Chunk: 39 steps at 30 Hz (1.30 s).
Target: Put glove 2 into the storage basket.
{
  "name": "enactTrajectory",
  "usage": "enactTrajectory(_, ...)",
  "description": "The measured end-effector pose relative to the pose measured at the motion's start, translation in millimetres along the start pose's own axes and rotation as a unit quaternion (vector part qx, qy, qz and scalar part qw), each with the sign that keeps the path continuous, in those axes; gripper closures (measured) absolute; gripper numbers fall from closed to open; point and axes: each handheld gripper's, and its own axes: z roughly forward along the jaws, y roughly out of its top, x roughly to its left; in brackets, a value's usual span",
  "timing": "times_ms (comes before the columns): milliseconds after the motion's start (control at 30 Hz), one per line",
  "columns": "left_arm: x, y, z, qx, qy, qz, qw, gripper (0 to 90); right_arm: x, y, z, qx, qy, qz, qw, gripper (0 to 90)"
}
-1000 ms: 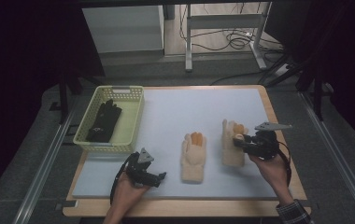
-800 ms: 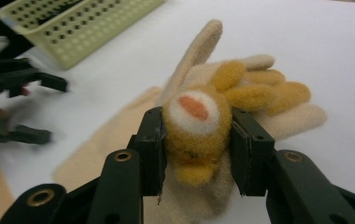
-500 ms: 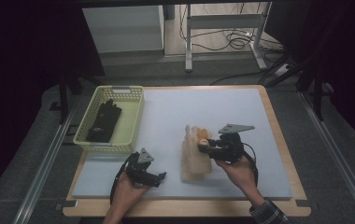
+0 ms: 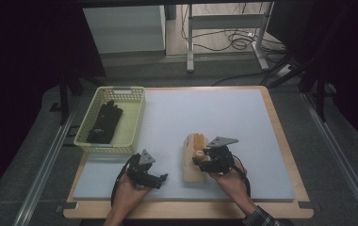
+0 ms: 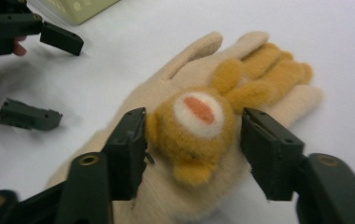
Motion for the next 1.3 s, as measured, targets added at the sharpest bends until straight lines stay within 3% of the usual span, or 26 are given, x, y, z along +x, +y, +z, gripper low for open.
enactTrajectory(100, -0.1, 0.0, 0.0, 0.000, 0.000, -0.001, 1.0000, 1.6, -3.7, 4.1, -6.9, -0.009, -0.003, -0.012, 0.9999, 38.2)
enactTrajectory(233, 0.0, 0.0, 0.0, 0.000, 0.000, 0.000, 1.0000, 1.6, -6.8, 8.4, -5.6, -0.008, 0.010, -0.042, 0.9990, 39.4)
enactTrajectory(300, 0.0, 0.0, 0.0, 0.000, 0.000, 0.000, 1.0000, 1.6, -6.1, 6.8, 3.3, 0.001, 0.008, -0.073, 0.9973, 44.6)
enactTrajectory(333, 0.0, 0.0, 0.0, 0.000, 0.000, 0.000, 1.0000, 1.6, -6.6, 5.4, 7.5, 0.009, 0.014, -0.077, 0.9969, 51.0)
enactTrajectory(533, -0.1, 0.0, 0.1, -0.001, 0.000, -0.001, 1.0000, 1.6, -8.3, -0.5, 7.8, 0.015, 0.018, -0.062, 0.9978, 53.8)
enactTrajectory(667, -0.4, -0.1, 0.4, -0.003, 0.001, -0.003, 1.0000, 1.6, -11.2, -0.4, -7.7, -0.004, 0.013, -0.061, 0.9981, 45.5)
enactTrajectory(833, -0.4, -0.1, 0.4, -0.003, 0.000, -0.003, 1.0000, 1.6, -23.9, -7.5, -28.9, -0.018, 0.014, -0.039, 0.9990, 45.1)
enactTrajectory(1033, -0.3, 0.0, 0.2, -0.002, 0.000, -0.002, 1.0000, 1.6, -29.4, -29.0, -33.7, 0.016, 0.016, -0.045, 0.9987, 71.1)
enactTrajectory(1167, -0.3, 0.0, 0.2, -0.002, 0.000, -0.002, 1.0000, 1.6, -28.0, -42.4, -27.4, 0.044, 0.026, -0.055, 0.9972, 82.6)
enactTrajectory(1300, -0.3, -0.1, 0.2, -0.002, 0.000, -0.002, 1.0000, 1.6, -25.6, -47.7, -22.1, 0.048, 0.038, -0.059, 0.9964, 88.2)
